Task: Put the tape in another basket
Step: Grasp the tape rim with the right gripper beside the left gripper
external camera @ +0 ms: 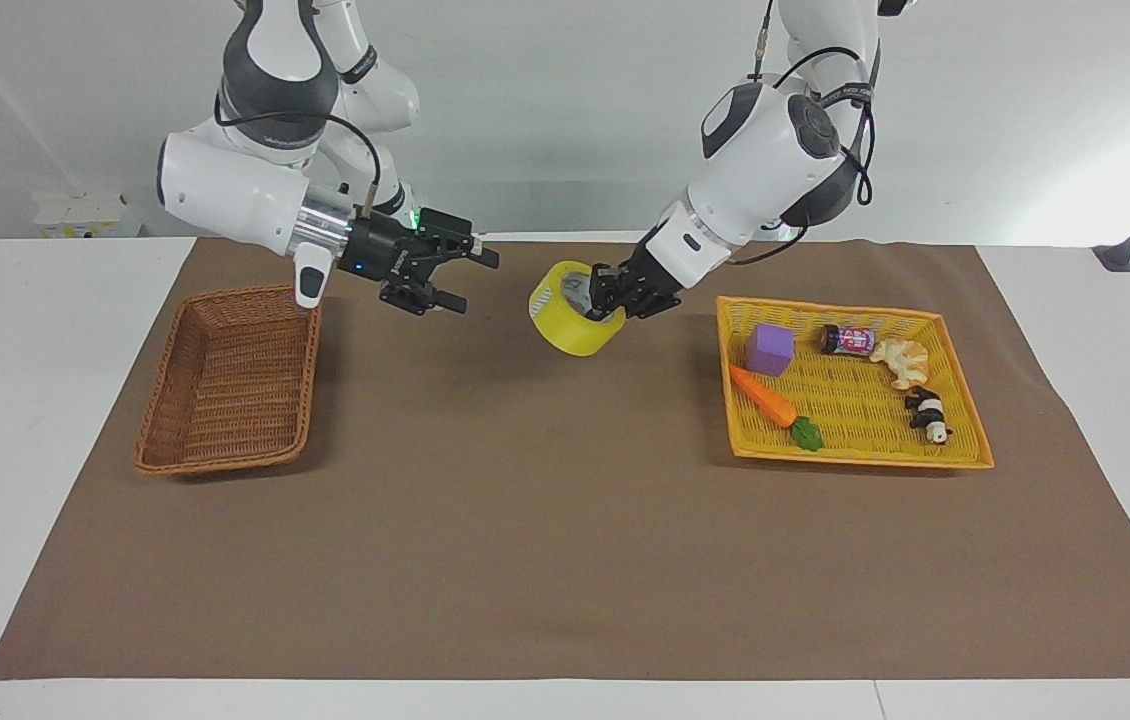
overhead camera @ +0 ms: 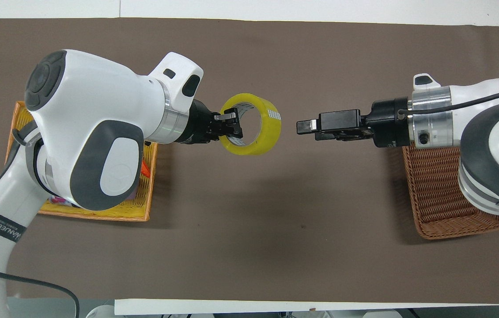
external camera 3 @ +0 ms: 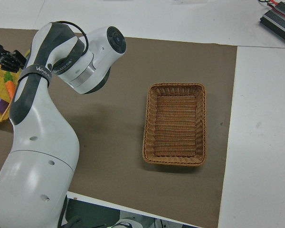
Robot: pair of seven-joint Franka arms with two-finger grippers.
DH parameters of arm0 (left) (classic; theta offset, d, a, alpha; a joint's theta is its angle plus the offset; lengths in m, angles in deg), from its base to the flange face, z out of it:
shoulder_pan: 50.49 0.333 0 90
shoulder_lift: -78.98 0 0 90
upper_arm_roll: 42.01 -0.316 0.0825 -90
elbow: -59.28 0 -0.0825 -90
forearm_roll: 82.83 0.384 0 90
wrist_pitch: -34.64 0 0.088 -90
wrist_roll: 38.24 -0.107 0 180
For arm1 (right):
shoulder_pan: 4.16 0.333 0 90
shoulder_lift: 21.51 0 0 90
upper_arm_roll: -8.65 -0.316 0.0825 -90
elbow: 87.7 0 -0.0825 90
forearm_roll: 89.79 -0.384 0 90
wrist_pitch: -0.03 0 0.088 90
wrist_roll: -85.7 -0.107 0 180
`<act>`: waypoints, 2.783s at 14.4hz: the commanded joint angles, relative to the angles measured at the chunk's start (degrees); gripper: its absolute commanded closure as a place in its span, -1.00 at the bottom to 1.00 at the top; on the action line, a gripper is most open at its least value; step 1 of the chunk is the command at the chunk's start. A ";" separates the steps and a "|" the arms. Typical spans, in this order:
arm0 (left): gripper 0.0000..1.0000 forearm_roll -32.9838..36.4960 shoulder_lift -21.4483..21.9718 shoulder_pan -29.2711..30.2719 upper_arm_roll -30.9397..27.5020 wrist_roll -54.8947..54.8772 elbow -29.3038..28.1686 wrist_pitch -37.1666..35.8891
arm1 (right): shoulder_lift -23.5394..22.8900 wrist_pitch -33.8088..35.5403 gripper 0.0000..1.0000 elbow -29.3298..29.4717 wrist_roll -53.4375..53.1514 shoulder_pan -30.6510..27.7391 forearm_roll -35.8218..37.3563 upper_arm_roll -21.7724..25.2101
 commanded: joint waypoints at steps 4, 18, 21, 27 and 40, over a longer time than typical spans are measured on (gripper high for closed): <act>1.00 -0.75 0.93 -0.59 -0.61 0.69 0.47 -0.07 | -0.80 -6.34 -0.99 0.96 -5.99 4.81 -2.65 0.26; 1.00 -0.58 1.28 -0.68 -0.61 0.69 0.03 -0.69 | -0.97 -11.80 -0.78 0.87 -5.05 8.25 -2.05 -0.09; 1.00 -0.58 1.29 -0.68 -0.61 0.78 0.03 -0.86 | -0.97 -12.33 -0.71 0.96 -3.20 8.25 -1.87 -0.09; 1.00 -0.58 1.29 -0.68 -0.61 0.87 0.03 -0.87 | -0.97 -12.51 -0.57 0.96 -3.11 8.34 -1.87 -0.27; 1.00 -0.49 1.37 -0.77 -0.61 1.13 0.03 -1.22 | -1.24 -14.53 1.00 0.96 -2.40 9.57 -1.78 -0.88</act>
